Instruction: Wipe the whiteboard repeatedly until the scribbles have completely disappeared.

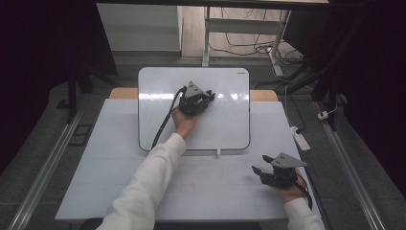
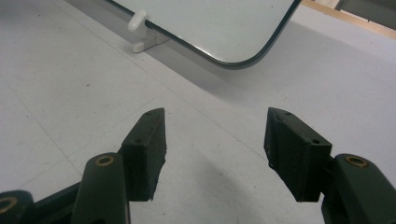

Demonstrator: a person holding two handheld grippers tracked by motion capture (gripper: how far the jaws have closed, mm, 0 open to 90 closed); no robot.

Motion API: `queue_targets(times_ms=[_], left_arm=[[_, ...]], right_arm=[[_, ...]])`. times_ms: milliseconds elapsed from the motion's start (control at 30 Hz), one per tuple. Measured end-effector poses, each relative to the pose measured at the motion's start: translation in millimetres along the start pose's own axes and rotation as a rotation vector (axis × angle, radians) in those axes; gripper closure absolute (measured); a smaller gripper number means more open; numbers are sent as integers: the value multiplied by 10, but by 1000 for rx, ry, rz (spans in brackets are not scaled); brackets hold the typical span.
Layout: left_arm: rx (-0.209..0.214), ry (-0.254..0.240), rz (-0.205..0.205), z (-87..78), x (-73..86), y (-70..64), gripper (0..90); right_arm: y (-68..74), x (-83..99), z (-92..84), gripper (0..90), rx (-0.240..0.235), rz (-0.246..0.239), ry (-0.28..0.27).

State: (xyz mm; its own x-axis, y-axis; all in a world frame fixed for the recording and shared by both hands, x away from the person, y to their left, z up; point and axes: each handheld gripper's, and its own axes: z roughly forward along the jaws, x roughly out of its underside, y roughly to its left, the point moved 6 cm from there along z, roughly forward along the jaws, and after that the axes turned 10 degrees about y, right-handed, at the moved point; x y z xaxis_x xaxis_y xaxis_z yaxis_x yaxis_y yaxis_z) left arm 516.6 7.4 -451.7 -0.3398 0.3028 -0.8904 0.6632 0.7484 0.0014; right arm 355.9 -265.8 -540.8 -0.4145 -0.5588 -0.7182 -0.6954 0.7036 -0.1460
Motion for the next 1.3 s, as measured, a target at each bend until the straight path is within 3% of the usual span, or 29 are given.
queue_targets(times_ms=[67, 200, 267, 333, 400, 500, 567, 633, 700, 800, 867, 933, 1067, 1133, 1200, 1300], left_arm=[[2, -1, 6, 5, 21, -35, 784], [54, 1, 2, 91, 82, -162, 784], [52, 3, 21, 96, 85, -197, 784], [35, 7, 35, 62, 73, -147, 784], [-2, 1, 34, -26, 59, 7, 784], [-38, -14, -11, -167, 40, 234, 784], [-45, -17, -23, -209, 37, 288, 784], [-47, -17, -22, -190, 44, 248, 784], [-19, -12, -13, -126, 60, 140, 784], [16, 6, 27, -17, 97, -61, 784], [5, 12, 60, 5, 93, -110, 784], [-18, 3, 51, -43, 61, -6, 784], [-62, -29, -44, -229, -6, 359, 784], [-67, -32, -50, -260, -12, 408, 784], [-60, -27, -38, -224, -1, 350, 784], [-14, -18, -17, -100, 10, 166, 784]], right_arm=[[-1, 1, 7, 388, 0, 1, 3], [9, 4, 18, 388, -1, -6, 9], [6, 4, 14, 388, -1, -7, 8], [-5, 6, 10, 387, 0, 1, 8], [-7, 11, 10, 387, -1, 2, 9], [-5, 13, 9, 386, 0, -1, 8], [-2, 12, 14, 387, 0, 0, 9], [2, 11, 22, 387, 0, -4, 11], [9, 8, 27, 387, -1, -7, 12], [12, 4, 27, 387, 1, -7, 13], [5, 7, 25, 386, 1, -4, 13], [0, 10, 22, 386, 1, -3, 13], [4, 12, 13, 386, 1, -3, 11], [3, 12, 15, 385, 0, -4, 12], [3, 13, 22, 386, 1, -5, 14], [13, 11, 27, 386, 0, -6, 17]])
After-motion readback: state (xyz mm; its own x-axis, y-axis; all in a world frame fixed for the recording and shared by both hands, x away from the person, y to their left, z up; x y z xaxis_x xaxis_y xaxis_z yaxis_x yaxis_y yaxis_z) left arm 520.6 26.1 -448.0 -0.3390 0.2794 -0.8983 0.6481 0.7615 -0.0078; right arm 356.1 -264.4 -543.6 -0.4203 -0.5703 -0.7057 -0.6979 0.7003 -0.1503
